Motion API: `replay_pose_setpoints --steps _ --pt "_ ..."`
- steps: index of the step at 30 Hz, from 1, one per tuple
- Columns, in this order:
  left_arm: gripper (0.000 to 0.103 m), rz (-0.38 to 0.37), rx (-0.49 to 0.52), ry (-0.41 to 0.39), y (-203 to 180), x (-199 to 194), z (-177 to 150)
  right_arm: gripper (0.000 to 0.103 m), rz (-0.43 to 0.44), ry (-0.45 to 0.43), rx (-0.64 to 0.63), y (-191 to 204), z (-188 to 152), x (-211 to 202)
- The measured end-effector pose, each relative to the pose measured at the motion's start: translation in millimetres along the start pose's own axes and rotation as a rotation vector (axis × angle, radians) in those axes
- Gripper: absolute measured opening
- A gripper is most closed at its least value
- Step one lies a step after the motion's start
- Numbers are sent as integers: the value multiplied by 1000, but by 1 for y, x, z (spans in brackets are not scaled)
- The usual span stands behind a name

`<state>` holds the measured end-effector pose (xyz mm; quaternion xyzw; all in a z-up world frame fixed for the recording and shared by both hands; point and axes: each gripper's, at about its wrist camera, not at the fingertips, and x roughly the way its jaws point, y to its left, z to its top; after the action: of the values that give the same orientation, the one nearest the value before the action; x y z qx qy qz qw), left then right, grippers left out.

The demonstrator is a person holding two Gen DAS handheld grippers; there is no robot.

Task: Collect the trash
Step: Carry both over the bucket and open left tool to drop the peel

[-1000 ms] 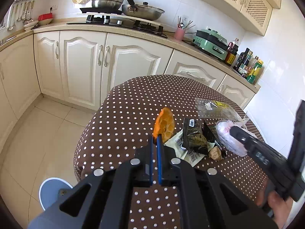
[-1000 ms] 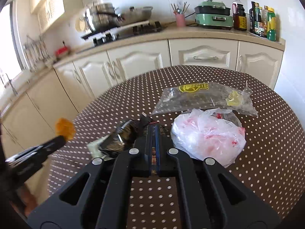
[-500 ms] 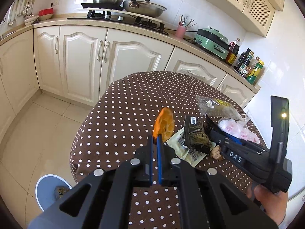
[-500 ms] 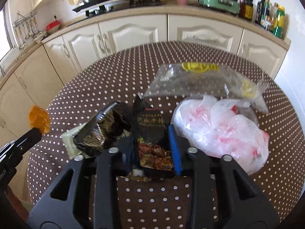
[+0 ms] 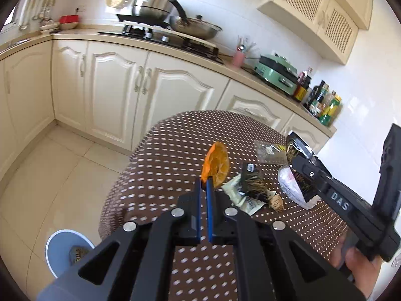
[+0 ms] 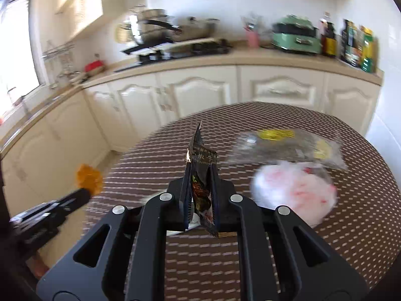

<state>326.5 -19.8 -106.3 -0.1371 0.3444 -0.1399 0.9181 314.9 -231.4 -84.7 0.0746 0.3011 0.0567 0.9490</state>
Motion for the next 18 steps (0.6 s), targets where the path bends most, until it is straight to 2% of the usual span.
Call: replay_pose_setpoints --steps 5,11,16,18 --pt "3 52 -72 -23 42 -25 -7 13 136 17 -73 66 -5 -1" --pt "3 155 -173 -49 112 -60 -23 13 272 81 -161 149 -24 11" --pt "3 294 -246 -15 172 -74 -51 13 366 171 -239 219 -60 37" --pt "4 319 -279 10 195 -74 -63 13 390 217 -265 242 -77 50"
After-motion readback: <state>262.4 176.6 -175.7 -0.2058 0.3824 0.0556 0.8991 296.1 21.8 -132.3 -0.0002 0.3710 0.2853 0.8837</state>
